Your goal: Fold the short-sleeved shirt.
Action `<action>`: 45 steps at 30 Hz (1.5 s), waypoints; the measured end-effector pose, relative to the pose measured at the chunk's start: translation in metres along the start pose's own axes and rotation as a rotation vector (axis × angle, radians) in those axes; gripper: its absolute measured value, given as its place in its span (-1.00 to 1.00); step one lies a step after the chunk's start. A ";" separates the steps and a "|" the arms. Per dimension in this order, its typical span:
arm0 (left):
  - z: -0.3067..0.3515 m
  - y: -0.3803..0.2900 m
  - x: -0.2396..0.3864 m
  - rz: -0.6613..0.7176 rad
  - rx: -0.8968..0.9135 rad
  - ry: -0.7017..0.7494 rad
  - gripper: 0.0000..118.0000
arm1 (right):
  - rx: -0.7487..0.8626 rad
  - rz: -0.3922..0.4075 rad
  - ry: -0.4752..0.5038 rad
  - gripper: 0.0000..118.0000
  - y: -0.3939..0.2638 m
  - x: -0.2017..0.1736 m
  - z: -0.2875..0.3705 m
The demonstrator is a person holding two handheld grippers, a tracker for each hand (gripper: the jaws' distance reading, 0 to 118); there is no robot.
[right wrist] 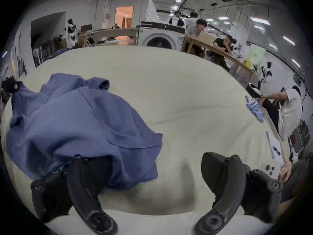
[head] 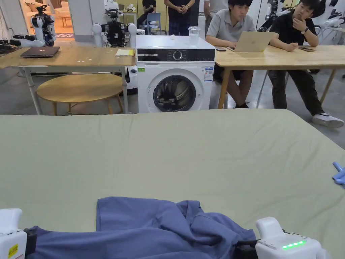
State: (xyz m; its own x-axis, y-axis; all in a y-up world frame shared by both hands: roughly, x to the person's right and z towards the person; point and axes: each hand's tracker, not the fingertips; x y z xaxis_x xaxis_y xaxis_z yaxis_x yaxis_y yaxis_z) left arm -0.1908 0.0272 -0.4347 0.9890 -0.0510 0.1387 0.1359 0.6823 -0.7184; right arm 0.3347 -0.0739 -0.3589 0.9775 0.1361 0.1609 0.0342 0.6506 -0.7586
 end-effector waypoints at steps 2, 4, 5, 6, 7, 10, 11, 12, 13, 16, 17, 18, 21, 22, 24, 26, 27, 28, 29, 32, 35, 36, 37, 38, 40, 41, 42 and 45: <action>-0.005 -0.001 0.000 -0.006 -0.005 0.001 -1.00 | -0.019 -0.013 0.060 0.67 -0.003 -0.005 -0.005; -0.005 -0.002 0.001 -0.007 -0.013 0.002 -1.00 | 0.008 0.001 0.113 0.16 -0.007 -0.009 0.003; -0.008 -0.003 0.001 -0.009 -0.020 0.003 -1.00 | 0.022 0.005 0.119 -0.18 -0.007 -0.015 0.007; -0.009 -0.003 0.001 -0.009 -0.023 0.003 -1.00 | 0.025 -0.023 0.177 -0.59 -0.007 -0.015 0.009; -0.009 -0.003 0.001 -0.011 -0.026 0.003 -1.00 | 0.017 -0.056 0.198 -0.93 -0.007 -0.012 0.012; -0.008 -0.003 -0.001 -0.039 -0.025 0.014 -1.00 | -0.006 -0.152 0.215 -0.93 -0.005 -0.002 0.025; -0.004 0.000 -0.002 -0.050 -0.025 0.023 -1.00 | 0.019 -0.146 0.186 -0.93 0.002 0.003 0.037; 0.003 0.004 -0.003 -0.061 -0.014 0.037 -1.00 | 0.050 -0.157 0.176 -0.93 0.007 0.006 0.051; 0.007 0.006 -0.006 -0.070 0.001 0.046 -1.00 | 0.075 -0.175 0.184 -0.93 0.012 0.008 0.062; 0.035 0.026 -0.014 -0.089 0.068 0.070 -1.00 | 0.160 -0.163 0.160 -0.93 0.040 0.019 0.108; 0.045 0.033 -0.019 -0.086 0.094 0.077 -1.00 | 0.189 -0.141 0.147 -0.93 0.051 0.020 0.124; 0.057 0.042 -0.023 -0.087 0.120 0.080 -1.00 | 0.216 -0.119 0.136 -0.93 0.061 0.021 0.140; 0.087 0.067 -0.033 -0.081 0.188 0.093 -1.00 | 0.310 -0.081 0.110 -0.93 0.094 0.026 0.183; 0.095 0.075 -0.036 -0.076 0.214 0.098 -1.00 | 0.336 -0.084 0.108 -0.93 0.103 0.028 0.194; 0.117 0.095 -0.041 -0.078 0.262 0.108 -1.00 | 0.399 -0.101 0.091 -0.93 0.127 0.034 0.219; 0.134 0.111 -0.046 -0.067 0.306 0.113 -1.00 | 0.465 -0.123 0.064 -0.93 0.149 0.041 0.242; 0.145 0.121 -0.050 -0.049 0.337 0.112 -1.00 | 0.494 -0.133 0.039 -0.93 0.161 0.045 0.253; 0.153 0.130 -0.053 -0.042 0.363 0.111 -1.00 | 0.522 -0.150 0.032 -0.93 0.172 0.049 0.262; 0.162 0.139 -0.054 -0.030 0.391 0.113 -1.00 | 0.550 -0.166 0.021 -0.93 0.183 0.055 0.272; 0.181 0.170 -0.060 0.009 0.447 0.102 -1.00 | 0.617 -0.226 -0.031 -0.93 0.215 0.067 0.298; 0.194 0.201 -0.059 0.031 0.506 0.085 -1.00 | 0.653 -0.243 -0.060 -0.93 0.246 0.075 0.314; 0.197 0.212 -0.059 0.043 0.521 0.074 -1.00 | 0.670 -0.246 -0.073 -0.93 0.257 0.077 0.319; 0.198 0.220 -0.057 0.051 0.539 0.078 -1.00 | 0.683 -0.243 -0.088 -0.93 0.265 0.078 0.321; 0.201 0.231 -0.055 0.051 0.551 0.079 -1.00 | 0.695 -0.236 -0.096 -0.93 0.275 0.078 0.324; 0.203 0.250 -0.054 0.065 0.580 0.079 -1.00 | 0.722 -0.227 -0.119 -0.93 0.289 0.076 0.326; 0.203 0.258 -0.051 0.070 0.589 0.076 -1.00 | 0.728 -0.225 -0.123 -0.93 0.296 0.076 0.326; 0.201 0.265 -0.050 0.073 0.597 0.077 -1.00 | 0.732 -0.224 -0.123 -0.93 0.301 0.076 0.325; 0.186 0.276 -0.048 0.076 0.599 0.088 -1.00 | 0.728 -0.222 -0.123 -0.93 0.309 0.075 0.313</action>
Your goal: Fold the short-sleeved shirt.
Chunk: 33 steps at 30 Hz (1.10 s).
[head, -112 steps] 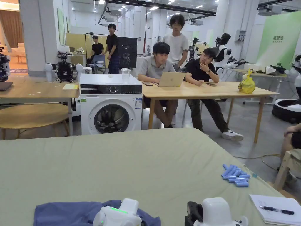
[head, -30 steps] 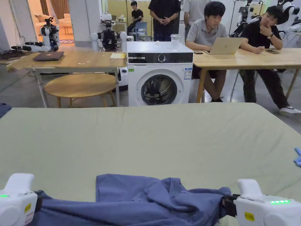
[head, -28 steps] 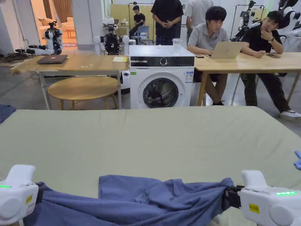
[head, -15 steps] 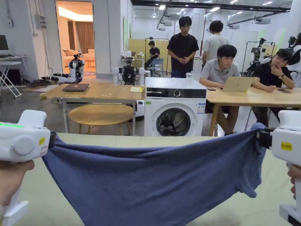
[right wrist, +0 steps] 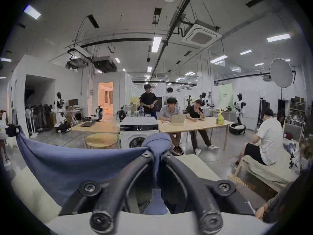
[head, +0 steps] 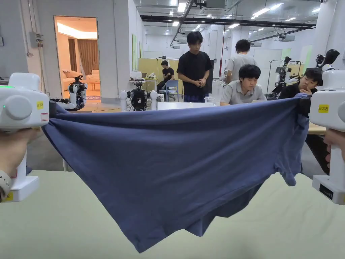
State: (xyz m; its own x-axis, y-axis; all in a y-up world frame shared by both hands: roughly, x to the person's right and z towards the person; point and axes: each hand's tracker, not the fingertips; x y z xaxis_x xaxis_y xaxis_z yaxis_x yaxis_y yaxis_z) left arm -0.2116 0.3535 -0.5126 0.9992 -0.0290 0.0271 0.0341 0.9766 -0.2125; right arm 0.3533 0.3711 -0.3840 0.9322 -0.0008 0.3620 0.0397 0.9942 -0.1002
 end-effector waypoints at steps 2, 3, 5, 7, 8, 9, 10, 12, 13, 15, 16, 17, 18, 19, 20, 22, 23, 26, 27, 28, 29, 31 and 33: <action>-0.013 -0.013 0.003 -0.006 -0.016 0.013 -1.00 | -0.021 -0.012 0.012 -0.93 -0.016 -0.002 -0.012; -0.021 -0.023 0.004 -0.007 -0.029 0.016 -1.00 | -0.041 -0.012 0.016 -0.93 -0.027 -0.003 -0.019; -0.034 -0.048 0.009 -0.009 -0.077 0.018 -1.00 | -0.086 -0.007 0.007 -0.93 -0.053 -0.006 -0.032; -0.048 -0.081 0.013 -0.012 -0.118 0.025 -1.00 | -0.135 -0.022 0.002 -0.93 -0.085 -0.008 -0.048; -0.052 -0.093 0.015 -0.007 -0.135 0.023 -1.00 | -0.152 -0.032 -0.002 -0.93 -0.098 -0.009 -0.053; -0.057 -0.109 0.016 0.000 -0.159 0.022 -1.00 | -0.170 -0.044 -0.011 -0.93 -0.114 -0.010 -0.057; -0.061 -0.124 0.017 0.009 -0.173 0.022 -1.00 | -0.186 -0.050 -0.019 -0.93 -0.129 -0.010 -0.063; -0.060 -0.139 0.018 0.012 -0.188 0.022 -1.00 | -0.200 -0.051 -0.026 -0.93 -0.149 -0.010 -0.065; -0.058 -0.146 0.018 0.016 -0.195 0.018 -1.00 | -0.210 -0.044 -0.032 -0.93 -0.157 -0.010 -0.063; -0.050 -0.158 0.018 0.021 -0.207 0.011 -1.00 | -0.243 -0.036 -0.028 -0.93 -0.165 -0.002 -0.060; -0.041 -0.160 0.018 0.018 -0.216 0.005 -1.00 | -0.255 -0.030 -0.029 -0.93 -0.170 0.000 -0.054; -0.033 -0.164 0.017 0.021 -0.218 0.000 -1.00 | -0.259 -0.025 -0.029 -0.93 -0.174 0.002 -0.047; -0.023 -0.168 0.015 0.021 -0.219 -0.007 -1.00 | -0.258 -0.031 -0.024 -0.93 -0.179 0.010 -0.037; -0.009 -0.173 0.013 0.023 -0.219 -0.016 -1.00 | -0.264 -0.031 -0.019 -0.93 -0.183 0.014 -0.025; 0.001 -0.176 0.010 0.026 -0.216 -0.025 -1.00 | -0.270 -0.031 -0.016 -0.93 -0.188 0.017 -0.013; 0.032 -0.192 0.007 -0.013 -0.242 -0.049 -1.00 | -0.287 -0.045 0.013 -0.93 -0.206 0.030 0.023; 0.048 -0.201 0.005 -0.025 -0.241 -0.053 -1.00 | -0.307 -0.042 0.032 -0.93 -0.216 0.035 0.039; 0.096 -0.240 -0.005 -0.023 -0.302 -0.113 -1.00 | -0.377 0.004 0.050 -0.93 -0.262 0.045 0.091; 0.113 -0.260 -0.008 -0.025 -0.335 -0.116 -1.00 | -0.396 0.010 0.050 -0.93 -0.283 0.048 0.109; 0.128 -0.282 -0.010 -0.032 -0.376 -0.131 -1.00 | -0.443 0.018 0.071 -0.93 -0.304 0.050 0.124; 0.141 -0.302 -0.012 -0.047 -0.408 -0.146 -1.00 | -0.478 0.026 0.075 -0.93 -0.321 0.052 0.135; 0.161 -0.351 -0.017 -0.008 -0.504 -0.114 -1.00 | -0.584 0.048 0.091 -0.93 -0.365 0.056 0.157; 0.170 -0.383 -0.023 0.071 -0.572 -0.126 -1.00 | -0.681 0.039 0.090 -0.93 -0.399 0.058 0.164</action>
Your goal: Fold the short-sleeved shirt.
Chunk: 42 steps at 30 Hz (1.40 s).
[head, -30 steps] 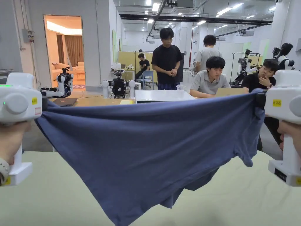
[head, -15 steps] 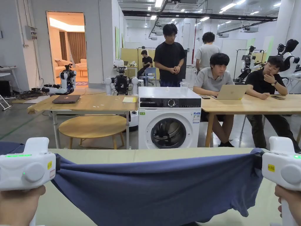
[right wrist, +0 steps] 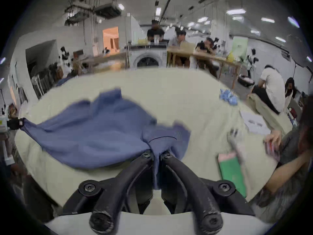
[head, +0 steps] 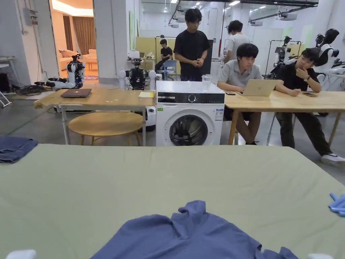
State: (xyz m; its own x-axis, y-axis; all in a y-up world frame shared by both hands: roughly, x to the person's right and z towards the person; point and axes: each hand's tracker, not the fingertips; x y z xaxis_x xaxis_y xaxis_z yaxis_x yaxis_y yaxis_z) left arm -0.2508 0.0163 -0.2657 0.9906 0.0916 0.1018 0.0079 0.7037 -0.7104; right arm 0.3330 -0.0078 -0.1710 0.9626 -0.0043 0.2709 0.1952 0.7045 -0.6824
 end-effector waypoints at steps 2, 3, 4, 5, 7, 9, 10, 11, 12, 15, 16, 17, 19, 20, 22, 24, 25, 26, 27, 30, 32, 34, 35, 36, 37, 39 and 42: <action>-0.009 -0.015 -0.006 0.060 -0.043 0.011 -1.00 | -0.037 -0.002 -0.030 -0.93 -0.017 -0.001 -0.008; -0.017 -0.016 -0.015 0.048 -0.027 0.007 -1.00 | -0.021 0.004 -0.038 -0.92 -0.018 0.000 -0.008; -0.015 -0.014 -0.015 0.045 -0.004 0.000 -0.93 | -0.014 0.003 -0.028 -0.86 -0.014 0.001 -0.003; -0.009 -0.009 -0.012 0.029 0.024 0.001 -0.59 | -0.012 0.007 -0.005 -0.55 -0.010 -0.001 0.004; 0.016 0.004 0.006 -0.030 0.119 0.082 0.36 | 0.053 0.020 0.008 0.50 0.004 -0.012 0.028; 0.038 0.013 0.028 -0.070 0.252 0.081 0.92 | 0.167 0.023 0.076 0.76 0.015 -0.030 0.054; 0.049 0.018 0.044 -0.098 0.332 0.052 0.92 | 0.272 0.032 0.136 0.76 0.022 -0.043 0.068; 0.056 0.016 0.056 -0.118 0.395 0.039 0.92 | 0.328 0.039 0.136 0.76 0.029 -0.053 0.074; 0.062 0.022 0.072 -0.143 0.453 0.029 0.92 | 0.393 0.054 0.119 0.76 0.037 -0.067 0.082; 0.076 0.032 0.113 -0.197 0.565 -0.019 0.92 | 0.549 0.002 0.109 0.76 0.054 -0.102 0.103; 0.079 0.034 0.125 -0.210 0.600 -0.035 0.92 | 0.586 -0.031 0.120 0.76 0.059 -0.110 0.108; 0.080 0.034 0.132 -0.224 0.610 -0.046 0.92 | 0.599 -0.051 0.108 0.76 0.060 -0.119 0.111; 0.083 0.029 0.149 -0.241 0.603 -0.039 0.91 | 0.615 -0.048 0.058 0.75 0.061 -0.133 0.112; 0.082 0.025 0.153 -0.255 0.579 -0.039 0.91 | 0.624 -0.047 0.080 0.60 0.058 -0.135 0.112; 0.081 0.017 0.156 -0.256 0.535 -0.058 0.40 | 0.638 -0.021 0.086 -0.59 0.052 -0.143 0.111; 0.083 0.009 0.161 -0.272 0.521 -0.044 -1.00 | 0.666 0.048 0.008 -1.00 0.049 -0.149 0.116; 0.082 0.005 0.159 -0.280 0.519 -0.048 -1.00 | 0.652 0.025 0.054 -1.00 0.046 -0.147 0.113; 0.081 0.005 0.155 -0.279 0.479 -0.105 -1.00 | 0.632 0.010 0.091 -1.00 0.047 -0.146 0.112; 0.079 0.004 0.152 -0.259 0.452 -0.136 -1.00 | 0.619 0.005 0.093 -1.00 0.047 -0.146 0.111; 0.073 0.000 0.126 -0.213 0.366 -0.101 -1.00 | 0.605 0.014 0.087 -1.00 0.044 -0.142 0.102; 0.063 -0.002 0.094 -0.159 0.281 -0.076 -1.00 | 0.581 0.017 0.101 -1.00 0.042 -0.140 0.099; 0.055 -0.008 0.054 -0.102 0.195 -0.016 -1.00 | 0.567 0.049 0.121 -1.00 0.037 -0.139 0.094; 0.053 -0.012 0.040 -0.086 0.181 0.026 -1.00 | 0.555 0.058 0.110 -1.00 0.036 -0.140 0.091; 0.047 -0.015 0.022 -0.070 0.153 0.066 -1.00 | 0.543 0.059 0.104 -1.00 0.034 -0.140 0.087; 0.040 -0.018 0.003 -0.044 0.122 0.078 -1.00 | 0.523 0.053 0.122 -1.00 0.033 -0.140 0.081; 0.025 -0.021 -0.019 -0.029 0.057 0.056 -0.80 | 0.466 0.039 0.152 -1.00 0.032 -0.143 0.070; 0.008 -0.027 -0.035 -0.041 0.043 0.082 0.83 | 0.453 0.062 0.142 -1.00 0.028 -0.152 0.057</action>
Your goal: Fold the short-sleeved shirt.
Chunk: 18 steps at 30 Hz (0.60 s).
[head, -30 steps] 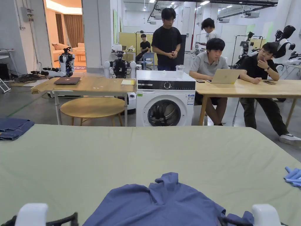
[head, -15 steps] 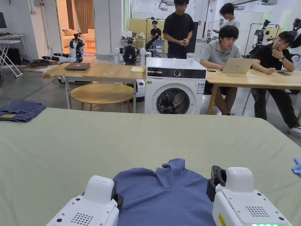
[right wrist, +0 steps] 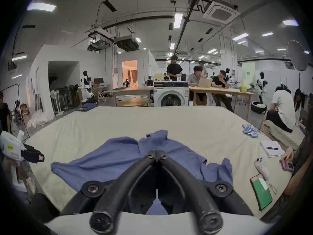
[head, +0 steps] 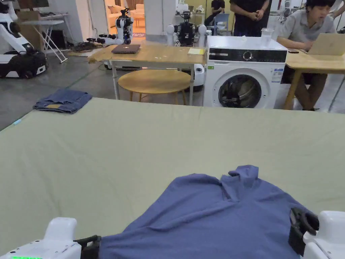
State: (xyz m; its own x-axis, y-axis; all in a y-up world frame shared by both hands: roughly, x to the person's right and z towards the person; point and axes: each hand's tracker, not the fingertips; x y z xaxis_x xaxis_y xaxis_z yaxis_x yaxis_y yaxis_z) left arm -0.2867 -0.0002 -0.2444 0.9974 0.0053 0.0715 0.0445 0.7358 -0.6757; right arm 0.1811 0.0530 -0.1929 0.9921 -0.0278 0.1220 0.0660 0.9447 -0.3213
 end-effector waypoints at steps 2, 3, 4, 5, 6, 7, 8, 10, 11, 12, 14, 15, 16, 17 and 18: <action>-0.014 -0.003 -0.006 0.004 -0.033 -0.011 0.92 | -0.023 -0.001 0.008 -1.00 -0.004 -0.003 -0.008; -0.017 -0.003 -0.006 0.005 -0.025 -0.019 0.99 | -0.031 -0.006 0.015 -1.00 -0.006 -0.003 -0.010; -0.022 -0.003 -0.005 0.011 -0.031 -0.032 0.99 | -0.039 -0.004 0.013 -1.00 -0.008 -0.004 -0.013; -0.027 -0.002 -0.004 0.015 -0.039 -0.052 0.99 | -0.047 -0.002 0.014 -1.00 -0.009 -0.005 -0.016; -0.035 -0.001 -0.002 0.011 -0.055 -0.085 0.99 | -0.053 0.001 0.013 -1.00 -0.009 -0.006 -0.020; -0.044 -0.001 -0.001 0.010 -0.061 -0.089 0.99 | -0.060 -0.003 0.014 -1.00 -0.010 -0.005 -0.024; -0.052 0.000 0.001 0.008 -0.068 -0.079 0.99 | -0.066 -0.007 0.016 -1.00 -0.010 -0.004 -0.027; -0.077 -0.003 -0.005 0.009 -0.107 -0.098 0.98 | -0.075 -0.020 0.022 -1.00 -0.010 -0.004 -0.031; -0.086 -0.004 -0.005 0.013 -0.118 -0.099 0.95 | -0.077 -0.021 0.024 -1.00 -0.010 -0.003 -0.032; -0.095 -0.007 -0.007 0.025 -0.144 -0.097 0.79 | -0.080 -0.019 0.025 -1.00 -0.011 -0.003 -0.033; -0.101 -0.013 -0.004 0.032 -0.174 -0.045 -0.16 | -0.090 -0.010 0.021 -1.00 -0.011 -0.002 -0.036; -0.095 -0.014 -0.003 0.047 -0.134 -0.062 -0.22 | -0.095 -0.007 0.019 -1.00 -0.011 -0.002 -0.037; -0.087 -0.011 -0.002 0.056 -0.132 -0.075 -0.44 | -0.099 -0.007 0.019 -1.00 -0.011 -0.002 -0.038; -0.078 -0.010 0.002 0.057 -0.130 -0.079 -0.97 | -0.102 -0.007 0.019 -1.00 -0.011 -0.001 -0.038; -0.072 -0.010 0.006 0.062 -0.121 -0.098 -1.00 | -0.106 -0.008 0.020 -1.00 -0.011 0.000 -0.039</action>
State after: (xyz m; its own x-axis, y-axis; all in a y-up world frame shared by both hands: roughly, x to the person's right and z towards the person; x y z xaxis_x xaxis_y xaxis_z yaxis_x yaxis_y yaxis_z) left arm -0.2774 -0.0566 -0.2901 0.9885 0.1187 0.0939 -0.0048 0.6448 -0.7644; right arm 0.1849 0.0296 -0.2258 0.9934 -0.0425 0.1064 0.0835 0.9043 -0.4185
